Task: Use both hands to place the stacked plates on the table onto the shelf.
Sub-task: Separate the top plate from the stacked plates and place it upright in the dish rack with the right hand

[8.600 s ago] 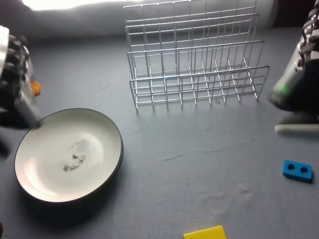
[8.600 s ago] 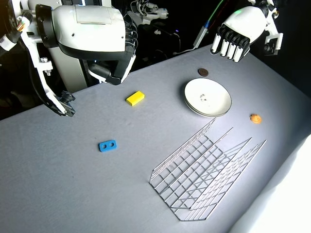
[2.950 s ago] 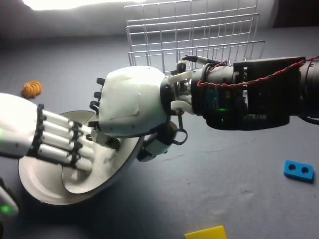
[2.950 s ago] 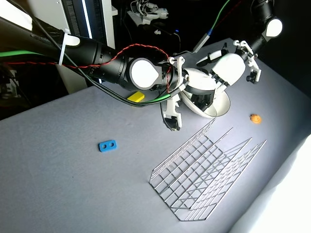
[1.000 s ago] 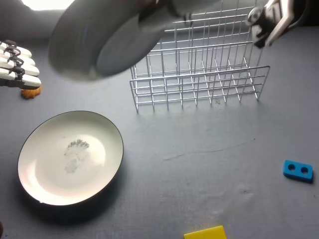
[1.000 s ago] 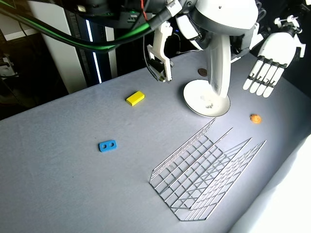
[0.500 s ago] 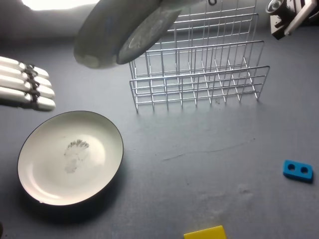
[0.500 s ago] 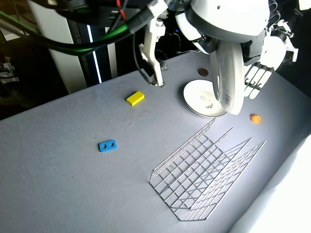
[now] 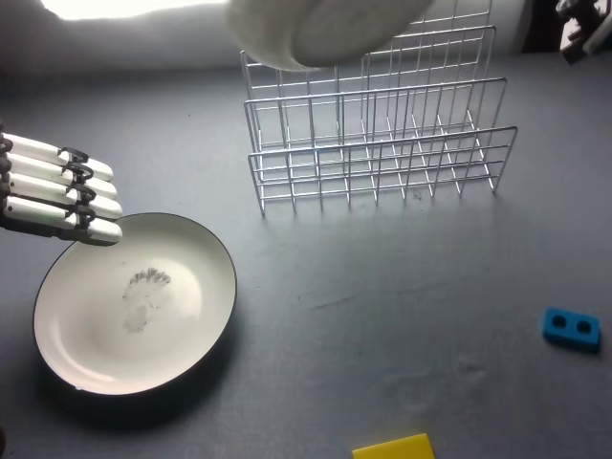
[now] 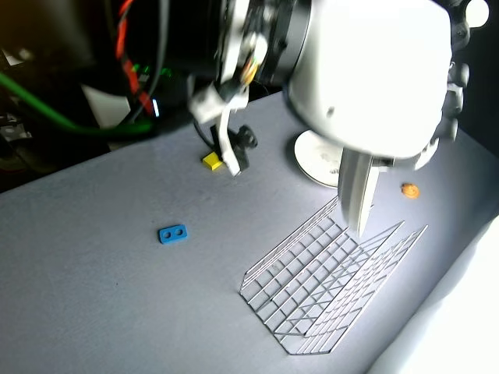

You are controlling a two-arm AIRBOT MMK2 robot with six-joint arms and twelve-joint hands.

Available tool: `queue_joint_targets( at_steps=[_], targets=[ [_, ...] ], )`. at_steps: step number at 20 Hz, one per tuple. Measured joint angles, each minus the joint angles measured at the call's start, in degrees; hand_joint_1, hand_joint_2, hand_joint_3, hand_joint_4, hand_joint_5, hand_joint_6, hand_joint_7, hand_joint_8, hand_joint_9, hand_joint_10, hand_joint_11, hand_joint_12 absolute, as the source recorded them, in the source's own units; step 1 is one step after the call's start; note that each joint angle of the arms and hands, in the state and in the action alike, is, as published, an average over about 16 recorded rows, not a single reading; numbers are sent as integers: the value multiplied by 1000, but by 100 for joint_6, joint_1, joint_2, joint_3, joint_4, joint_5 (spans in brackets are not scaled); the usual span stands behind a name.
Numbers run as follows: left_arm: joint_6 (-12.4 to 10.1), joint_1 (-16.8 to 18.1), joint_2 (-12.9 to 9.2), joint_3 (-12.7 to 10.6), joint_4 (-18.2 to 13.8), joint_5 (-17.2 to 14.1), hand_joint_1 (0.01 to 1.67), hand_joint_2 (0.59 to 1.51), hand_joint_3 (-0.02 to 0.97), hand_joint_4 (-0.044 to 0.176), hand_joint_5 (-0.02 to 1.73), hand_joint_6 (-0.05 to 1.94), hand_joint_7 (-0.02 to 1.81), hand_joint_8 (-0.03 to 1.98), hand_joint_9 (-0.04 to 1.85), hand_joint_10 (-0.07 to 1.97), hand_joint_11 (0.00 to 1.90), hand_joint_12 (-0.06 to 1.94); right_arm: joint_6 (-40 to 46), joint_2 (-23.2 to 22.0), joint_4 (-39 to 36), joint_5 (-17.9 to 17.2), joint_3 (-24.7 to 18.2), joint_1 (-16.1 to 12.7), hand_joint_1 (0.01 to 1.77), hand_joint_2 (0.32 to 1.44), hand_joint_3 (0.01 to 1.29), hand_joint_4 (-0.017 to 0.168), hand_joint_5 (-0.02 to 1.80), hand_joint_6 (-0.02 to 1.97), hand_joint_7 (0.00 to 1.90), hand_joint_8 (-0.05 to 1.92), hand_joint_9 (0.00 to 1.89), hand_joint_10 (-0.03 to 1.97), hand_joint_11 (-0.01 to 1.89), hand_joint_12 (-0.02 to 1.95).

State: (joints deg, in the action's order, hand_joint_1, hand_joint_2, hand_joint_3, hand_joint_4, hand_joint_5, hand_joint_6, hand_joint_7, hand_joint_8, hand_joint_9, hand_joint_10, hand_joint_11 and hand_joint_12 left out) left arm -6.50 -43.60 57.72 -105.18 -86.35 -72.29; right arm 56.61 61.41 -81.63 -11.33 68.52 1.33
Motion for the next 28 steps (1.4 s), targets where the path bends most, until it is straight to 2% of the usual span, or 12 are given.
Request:
queue_joint_targets(
  at_steps=[6, 12, 18, 21, 28],
  targets=[
    [71, -214, 76, 21, 62, 84, 15, 1153, 21, 5, 35, 19, 21, 17, 20, 5, 20, 7, 382, 114, 178, 63, 472, 273, 1360, 998, 16, -8, 926, 957, 1046, 792, 1039, 963, 873, 1137],
    [111, -440, 152, -7, 101, 181, 15, 1156, 21, 3, 40, 19, 24, 16, 19, 5, 19, 7, 569, 376, 643, 147, 989, 517, 1355, 1003, 16, -7, 928, 951, 1040, 794, 1024, 979, 866, 1151],
    [138, -577, 200, -51, 129, 265, 15, 1161, 21, 1, 32, 19, 21, 16, 18, 5, 19, 7, 552, 712, 1244, 253, 1463, 784, 1349, 1008, 16, -7, 923, 945, 1045, 794, 1039, 961, 872, 1145],
    [148, -626, 228, -85, 140, 305, 14, 1164, 20, 1, 30, 19, 25, 16, 20, 5, 20, 6, 510, 885, 1482, 320, 1669, 915, 1355, 1009, 16, -7, 916, 942, 1034, 801, 1026, 1035, 872, 1149],
    [163, -733, 272, -149, 212, 368, 15, 1162, 20, 1, 24, 18, 27, 16, 22, 5, 22, -4, 432, 1274, 1841, 516, 2011, 1222, 1366, 1011, 16, -7, 899, 943, 1014, 828, 1031, 1039, 866, 1148]
  ],
)
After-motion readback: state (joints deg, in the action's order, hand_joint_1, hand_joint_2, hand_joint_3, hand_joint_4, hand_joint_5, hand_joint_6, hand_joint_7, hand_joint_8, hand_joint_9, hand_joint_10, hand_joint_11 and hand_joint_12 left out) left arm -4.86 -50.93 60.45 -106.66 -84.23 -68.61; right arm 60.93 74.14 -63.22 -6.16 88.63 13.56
